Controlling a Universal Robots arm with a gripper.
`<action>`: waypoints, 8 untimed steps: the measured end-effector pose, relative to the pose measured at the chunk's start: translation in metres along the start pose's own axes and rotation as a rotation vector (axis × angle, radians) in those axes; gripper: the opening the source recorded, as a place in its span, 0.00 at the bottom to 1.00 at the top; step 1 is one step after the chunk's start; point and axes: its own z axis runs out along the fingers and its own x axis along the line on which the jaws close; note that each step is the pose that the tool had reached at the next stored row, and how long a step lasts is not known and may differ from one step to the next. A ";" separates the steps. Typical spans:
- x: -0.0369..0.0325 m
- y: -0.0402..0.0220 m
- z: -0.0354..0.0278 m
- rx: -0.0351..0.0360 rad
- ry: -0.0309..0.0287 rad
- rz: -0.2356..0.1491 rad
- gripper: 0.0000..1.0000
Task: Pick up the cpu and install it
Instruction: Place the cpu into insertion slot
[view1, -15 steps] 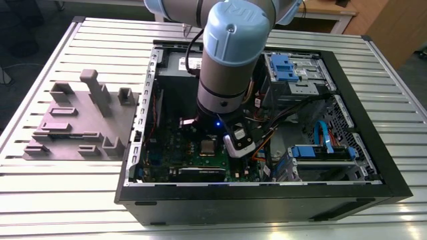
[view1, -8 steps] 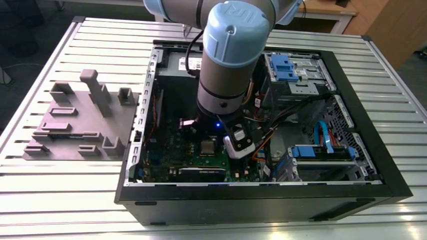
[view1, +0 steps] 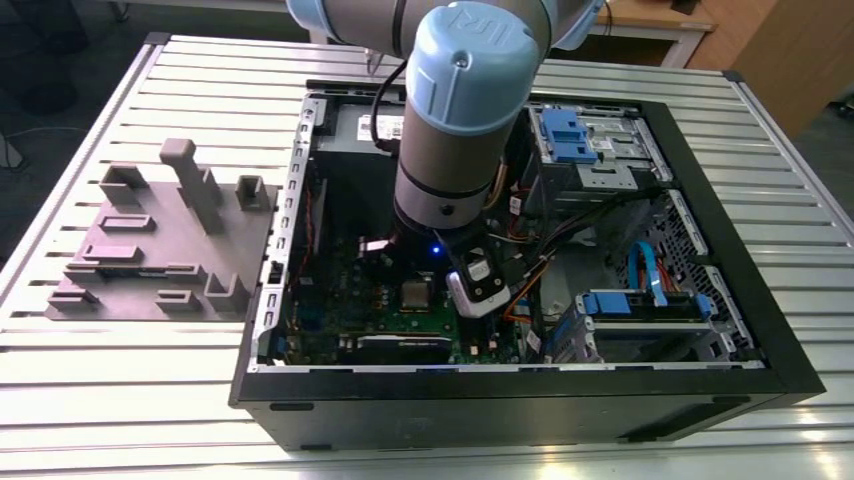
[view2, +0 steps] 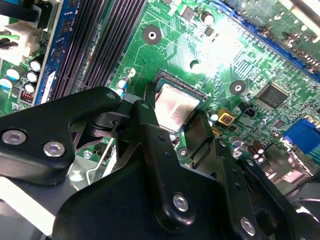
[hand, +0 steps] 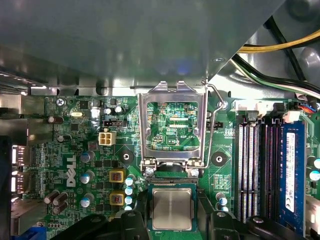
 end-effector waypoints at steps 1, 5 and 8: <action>0.0001 0.0000 0.0000 0.0000 0.0004 0.000 0.47; -0.0001 0.0002 0.0007 -0.0016 -0.0008 0.000 0.53; 0.0001 0.0000 -0.0003 -0.0001 0.0000 0.000 0.60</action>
